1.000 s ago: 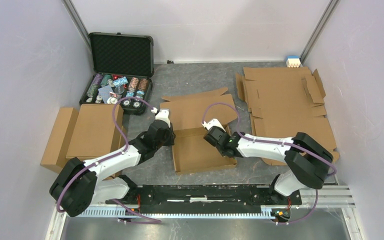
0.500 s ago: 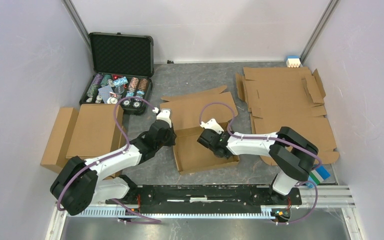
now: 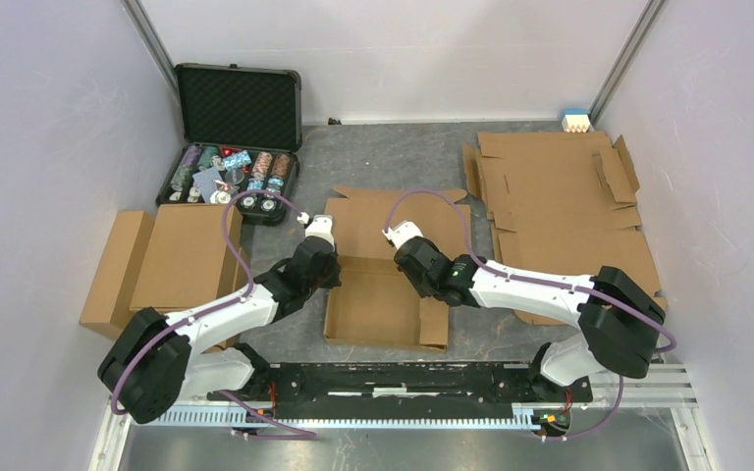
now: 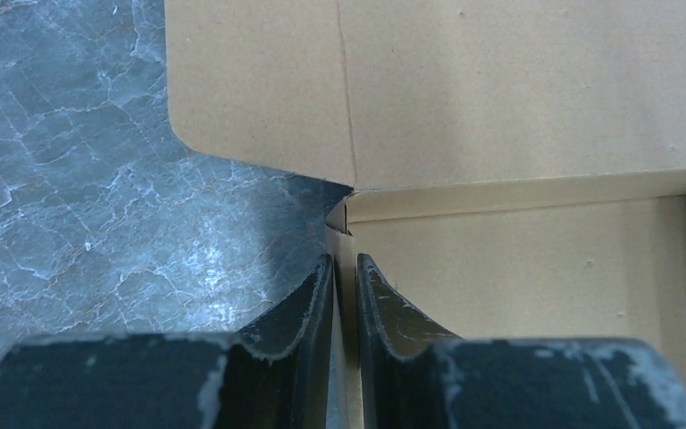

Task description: Fold the paper box

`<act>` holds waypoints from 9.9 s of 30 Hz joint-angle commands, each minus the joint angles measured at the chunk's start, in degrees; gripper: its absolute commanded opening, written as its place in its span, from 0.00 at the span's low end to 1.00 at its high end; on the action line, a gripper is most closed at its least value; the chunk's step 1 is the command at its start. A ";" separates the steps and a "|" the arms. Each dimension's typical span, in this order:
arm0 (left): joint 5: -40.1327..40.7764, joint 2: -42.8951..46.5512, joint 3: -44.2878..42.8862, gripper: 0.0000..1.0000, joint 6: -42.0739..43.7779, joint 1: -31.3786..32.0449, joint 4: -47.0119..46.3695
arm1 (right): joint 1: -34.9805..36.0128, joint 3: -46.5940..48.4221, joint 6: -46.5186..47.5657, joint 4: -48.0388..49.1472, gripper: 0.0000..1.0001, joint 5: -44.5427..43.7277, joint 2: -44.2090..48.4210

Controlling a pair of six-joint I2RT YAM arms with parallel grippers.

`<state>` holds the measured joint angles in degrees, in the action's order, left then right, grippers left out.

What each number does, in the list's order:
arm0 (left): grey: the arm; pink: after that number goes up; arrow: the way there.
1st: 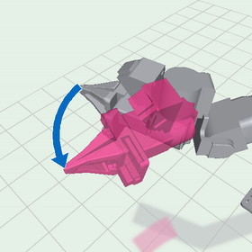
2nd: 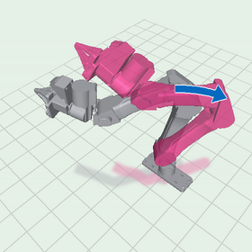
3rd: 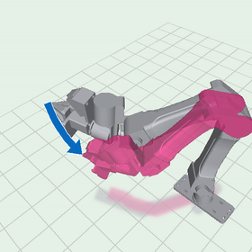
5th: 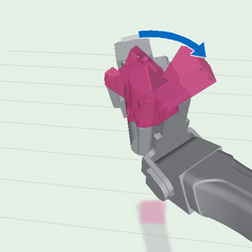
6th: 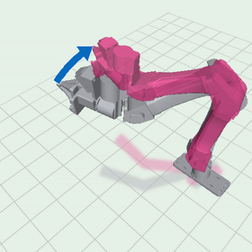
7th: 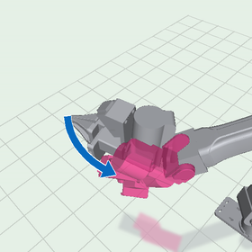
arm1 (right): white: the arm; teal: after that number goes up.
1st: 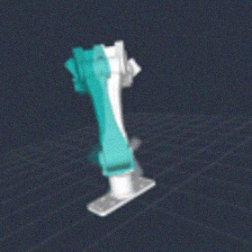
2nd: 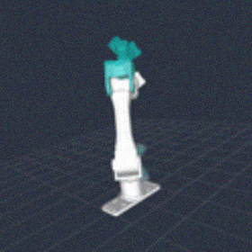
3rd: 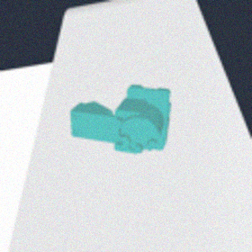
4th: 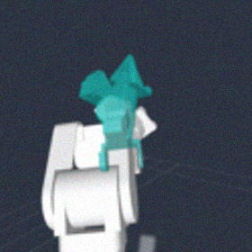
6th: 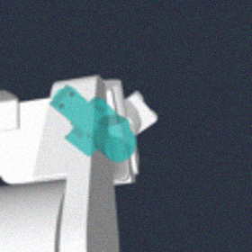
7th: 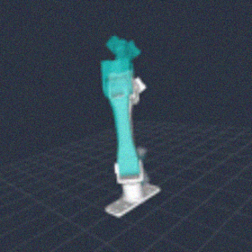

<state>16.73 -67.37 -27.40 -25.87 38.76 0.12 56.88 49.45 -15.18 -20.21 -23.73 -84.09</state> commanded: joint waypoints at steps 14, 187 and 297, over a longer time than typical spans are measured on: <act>3.09 0.82 -1.08 0.23 0.38 0.92 1.45 | 0.05 -6.71 -0.52 -4.38 0.53 3.89 17.55; 8.55 0.18 -6.54 0.32 -12.37 8.34 13.32 | -8.08 -10.05 -1.70 2.24 0.82 -8.57 7.62; 23.23 -17.79 8.13 0.02 16.86 18.28 -62.68 | -12.68 -12.44 -26.37 18.55 0.00 -16.91 4.11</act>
<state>43.38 -87.61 -19.00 -1.54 55.16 -70.83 44.49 34.81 -37.28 -9.82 -38.59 -78.74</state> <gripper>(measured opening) 0.046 0.088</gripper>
